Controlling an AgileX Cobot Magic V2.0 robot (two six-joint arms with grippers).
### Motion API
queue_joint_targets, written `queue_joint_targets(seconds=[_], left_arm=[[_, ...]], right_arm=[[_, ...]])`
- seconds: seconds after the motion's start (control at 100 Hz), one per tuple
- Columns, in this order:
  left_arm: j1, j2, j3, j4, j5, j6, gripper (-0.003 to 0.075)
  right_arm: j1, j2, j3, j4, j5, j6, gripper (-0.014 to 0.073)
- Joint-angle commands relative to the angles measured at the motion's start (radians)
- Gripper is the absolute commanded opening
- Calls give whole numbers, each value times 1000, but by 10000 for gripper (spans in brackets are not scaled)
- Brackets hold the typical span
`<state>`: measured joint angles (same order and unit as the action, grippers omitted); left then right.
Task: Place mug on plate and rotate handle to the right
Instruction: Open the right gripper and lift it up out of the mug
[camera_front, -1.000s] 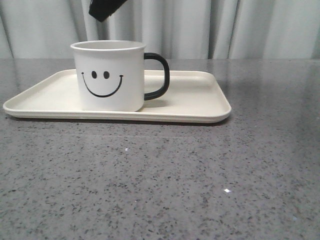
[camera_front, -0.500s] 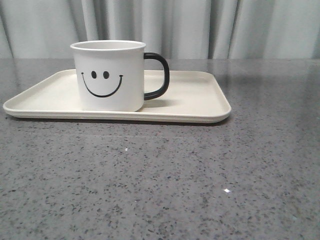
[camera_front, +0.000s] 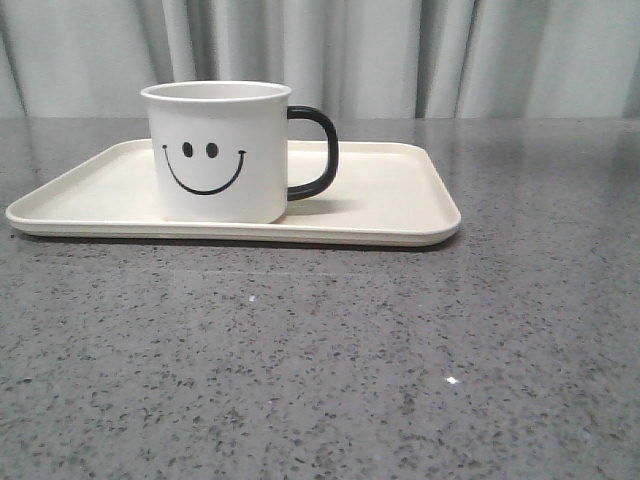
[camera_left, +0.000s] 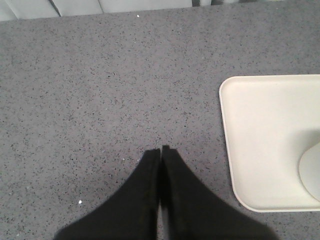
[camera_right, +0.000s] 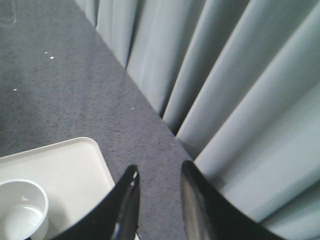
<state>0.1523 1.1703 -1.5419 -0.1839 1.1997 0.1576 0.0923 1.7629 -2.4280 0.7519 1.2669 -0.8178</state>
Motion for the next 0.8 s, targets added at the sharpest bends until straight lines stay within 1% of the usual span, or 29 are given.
queue_joint_targets(seconds=[0.0, 0.36, 0.51, 0.65, 0.71, 0.79], left_arm=[[1, -15, -22, -17, -78, 2, -20], [1, -15, -22, -17, -84, 2, -20], [1, -15, -22, -17, -87, 2, -20], [1, -15, -22, -17, -100, 2, -20], [1, -15, -22, -17, -100, 2, -20], [1, -15, -22, -17, -100, 2, -20]], right_arm=[[-57, -89, -27, 61, -21, 32, 231], [-200, -172, -27, 52, -73, 145, 225], [-305, -194, -23, 46, -87, 200, 225], [-411, -233, 28, 46, -158, 235, 216], [-455, -260, 68, 70, -192, 235, 185], [-507, -303, 132, 144, -219, 200, 151]])
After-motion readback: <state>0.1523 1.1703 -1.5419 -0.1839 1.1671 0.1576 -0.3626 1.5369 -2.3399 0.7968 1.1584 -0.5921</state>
